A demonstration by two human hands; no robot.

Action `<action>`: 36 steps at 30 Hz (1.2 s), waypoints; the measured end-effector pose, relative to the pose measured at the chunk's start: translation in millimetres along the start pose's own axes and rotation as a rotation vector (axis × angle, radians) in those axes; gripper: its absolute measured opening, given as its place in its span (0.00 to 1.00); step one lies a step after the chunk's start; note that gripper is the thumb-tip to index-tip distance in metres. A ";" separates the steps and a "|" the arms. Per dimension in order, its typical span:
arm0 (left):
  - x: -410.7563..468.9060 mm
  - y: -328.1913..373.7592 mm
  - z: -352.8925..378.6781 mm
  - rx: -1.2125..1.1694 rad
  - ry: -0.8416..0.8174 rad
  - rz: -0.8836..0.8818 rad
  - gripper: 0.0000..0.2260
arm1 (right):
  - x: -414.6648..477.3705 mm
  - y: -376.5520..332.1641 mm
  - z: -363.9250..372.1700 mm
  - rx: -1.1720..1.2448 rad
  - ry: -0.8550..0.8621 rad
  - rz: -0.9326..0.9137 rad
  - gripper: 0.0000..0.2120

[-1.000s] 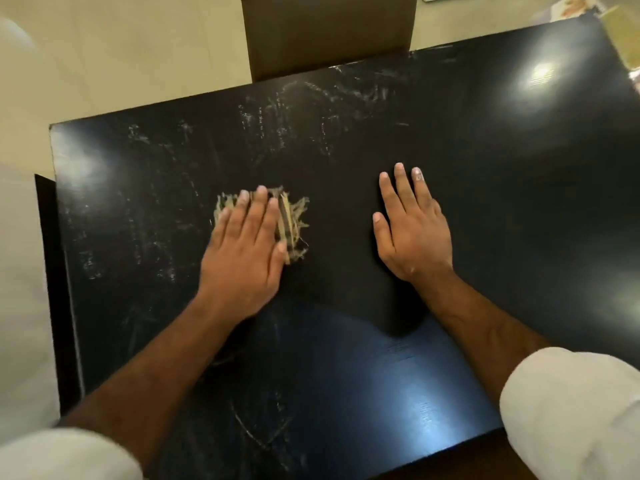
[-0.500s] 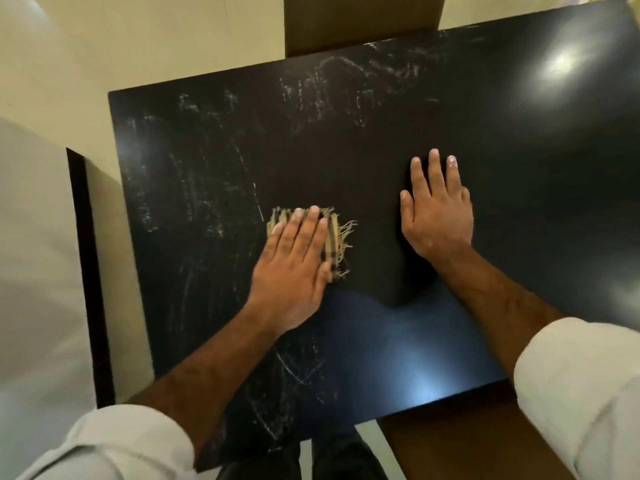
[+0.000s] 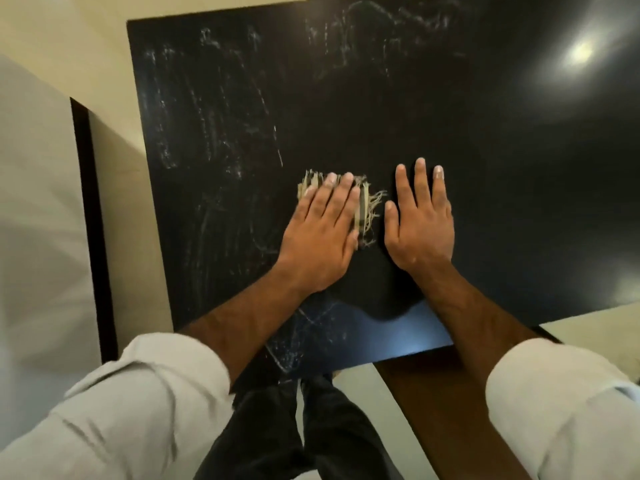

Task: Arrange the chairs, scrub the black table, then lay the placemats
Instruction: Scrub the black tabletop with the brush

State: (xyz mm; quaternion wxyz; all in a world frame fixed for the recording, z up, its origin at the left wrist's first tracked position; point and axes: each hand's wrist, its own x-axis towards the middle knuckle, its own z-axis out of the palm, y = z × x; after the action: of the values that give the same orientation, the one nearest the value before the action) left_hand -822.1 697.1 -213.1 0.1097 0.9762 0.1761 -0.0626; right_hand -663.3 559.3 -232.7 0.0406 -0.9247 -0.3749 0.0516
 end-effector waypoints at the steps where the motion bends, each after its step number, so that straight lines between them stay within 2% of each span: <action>1: -21.6 2.0 3.7 0.002 -0.023 0.002 0.33 | -1.1 -0.2 0.1 0.007 0.003 0.003 0.31; 6: -103.0 -29.4 5.1 -0.006 -0.088 -0.167 0.33 | -17.4 -7.0 -5.8 0.005 -0.026 0.047 0.31; 9: -98.4 -41.1 4.1 0.024 -0.054 -0.234 0.33 | -52.8 -9.2 -7.6 -0.006 -0.059 0.000 0.31; 12: -62.0 -24.2 3.2 -0.008 0.007 -0.291 0.33 | -80.7 -7.8 -3.9 -0.015 -0.098 -0.013 0.31; 15: -47.8 20.2 8.3 -0.021 0.012 -0.223 0.34 | -88.9 -9.4 -1.4 0.009 -0.086 -0.005 0.30; 19: -110.2 61.2 20.4 -0.022 -0.121 -0.081 0.34 | -89.8 -7.1 -2.1 0.035 -0.080 -0.008 0.30; 23: -179.5 30.1 21.8 -0.012 -0.173 -0.199 0.35 | -91.5 -7.0 -4.0 0.021 -0.073 -0.008 0.30; 27: -153.2 -1.5 15.8 0.012 -0.103 -0.313 0.34 | -101.2 -8.4 -7.0 0.022 -0.095 -0.012 0.30; 30: -109.7 11.6 15.8 -0.009 -0.028 -0.380 0.34 | -118.2 -4.8 -4.3 0.002 -0.113 -0.050 0.31; 33: -103.9 53.7 24.8 -0.024 -0.036 -0.264 0.35 | -126.1 -1.9 -2.5 0.010 -0.098 -0.059 0.31; 36: -144.7 93.3 35.1 -0.037 -0.141 -0.103 0.34 | -126.4 -2.5 -2.7 0.020 -0.099 -0.066 0.30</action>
State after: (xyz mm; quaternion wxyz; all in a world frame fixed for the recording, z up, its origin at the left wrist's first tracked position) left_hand -926.3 555.7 -205.9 0.1367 0.9568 0.2191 -0.1334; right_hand -754.8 472.8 -221.6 0.0329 -0.9076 -0.4064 0.0998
